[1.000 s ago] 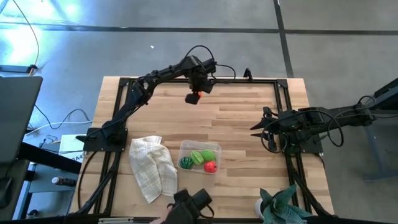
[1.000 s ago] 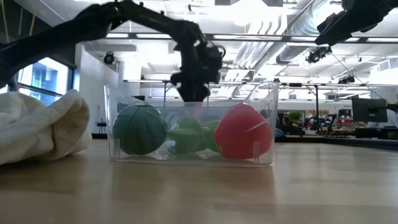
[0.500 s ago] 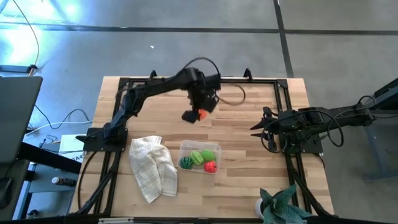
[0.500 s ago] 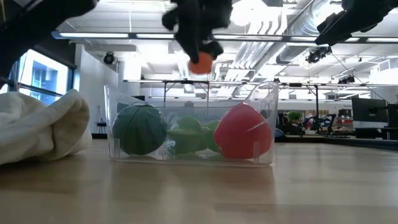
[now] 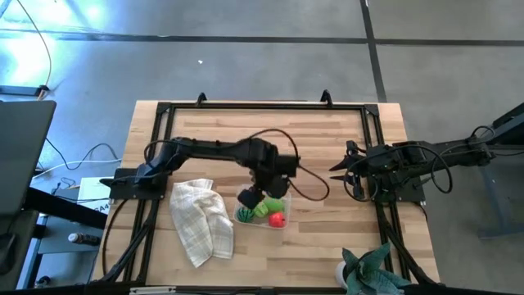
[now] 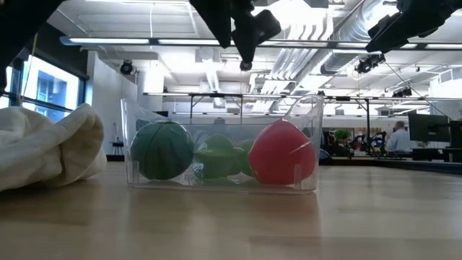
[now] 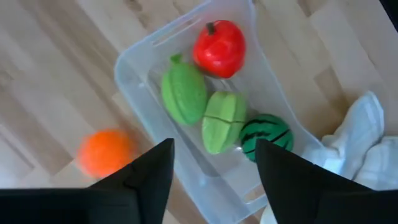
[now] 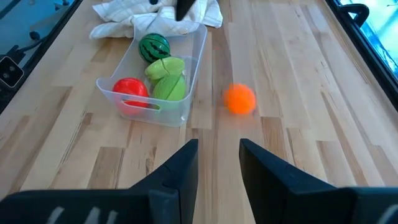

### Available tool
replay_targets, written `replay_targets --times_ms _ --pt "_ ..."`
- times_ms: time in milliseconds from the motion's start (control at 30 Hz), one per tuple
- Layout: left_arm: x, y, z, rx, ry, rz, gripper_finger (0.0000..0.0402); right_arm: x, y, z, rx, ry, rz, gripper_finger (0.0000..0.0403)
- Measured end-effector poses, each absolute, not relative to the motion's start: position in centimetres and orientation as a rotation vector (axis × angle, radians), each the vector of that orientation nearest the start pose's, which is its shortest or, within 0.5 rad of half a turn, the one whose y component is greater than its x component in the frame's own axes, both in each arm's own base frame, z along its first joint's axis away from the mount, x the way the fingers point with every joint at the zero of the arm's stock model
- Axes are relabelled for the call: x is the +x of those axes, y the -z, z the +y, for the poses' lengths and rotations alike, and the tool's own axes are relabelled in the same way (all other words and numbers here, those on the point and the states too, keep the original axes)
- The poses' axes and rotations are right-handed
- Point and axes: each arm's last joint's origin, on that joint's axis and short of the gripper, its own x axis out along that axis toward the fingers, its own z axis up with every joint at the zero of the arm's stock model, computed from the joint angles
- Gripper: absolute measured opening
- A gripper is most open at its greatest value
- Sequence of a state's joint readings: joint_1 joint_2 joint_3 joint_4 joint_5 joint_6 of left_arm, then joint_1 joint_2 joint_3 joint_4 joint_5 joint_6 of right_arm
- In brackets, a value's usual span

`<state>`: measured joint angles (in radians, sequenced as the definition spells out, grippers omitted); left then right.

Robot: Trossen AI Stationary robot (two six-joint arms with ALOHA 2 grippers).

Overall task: Pick and placing Produce into tupperware
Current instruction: Put the orange tangerine into the transparent bin

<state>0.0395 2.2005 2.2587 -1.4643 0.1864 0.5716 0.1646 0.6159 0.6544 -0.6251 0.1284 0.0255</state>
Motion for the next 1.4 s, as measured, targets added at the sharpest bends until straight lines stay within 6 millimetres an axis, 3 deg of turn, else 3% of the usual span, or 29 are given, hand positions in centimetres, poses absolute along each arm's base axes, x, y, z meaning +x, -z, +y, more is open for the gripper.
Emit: replay_targets --times_ms 133,233,333,400,600,800,1267,1400 --pt "43.4 -29.1 -0.6 0.360 0.526 1.319 0.0179 12.6 -27.2 1.7 -0.060 -0.027 0.580 0.0106" --pt "43.5 -28.1 -0.6 0.451 0.465 1.358 0.0159 12.6 -27.2 1.7 -0.061 -0.028 0.580 0.0106" --pt "43.7 -27.7 1.4 0.540 0.314 1.401 0.0144 12.6 -27.2 1.7 -0.061 -0.027 0.580 0.0106" --pt "43.8 -27.7 3.3 0.504 0.253 1.398 0.0137 12.6 -27.2 1.7 -0.061 -0.027 0.581 0.0106" --pt "44.1 -27.9 6.8 0.341 0.291 1.288 0.0129 12.6 -27.2 1.7 -0.061 -0.027 0.581 0.0106" --pt "43.9 -27.9 9.3 0.321 0.262 1.260 0.0129 12.6 -27.2 1.7 -0.061 -0.028 0.580 0.0106" --pt "43.8 -27.9 10.0 0.332 0.269 1.248 0.0129 12.6 -27.2 1.7 -0.061 -0.028 0.580 0.0106" --pt "44.0 -28.0 10.2 0.407 0.220 1.252 0.0129 12.6 -27.2 1.7 -0.061 -0.028 0.580 0.0106"
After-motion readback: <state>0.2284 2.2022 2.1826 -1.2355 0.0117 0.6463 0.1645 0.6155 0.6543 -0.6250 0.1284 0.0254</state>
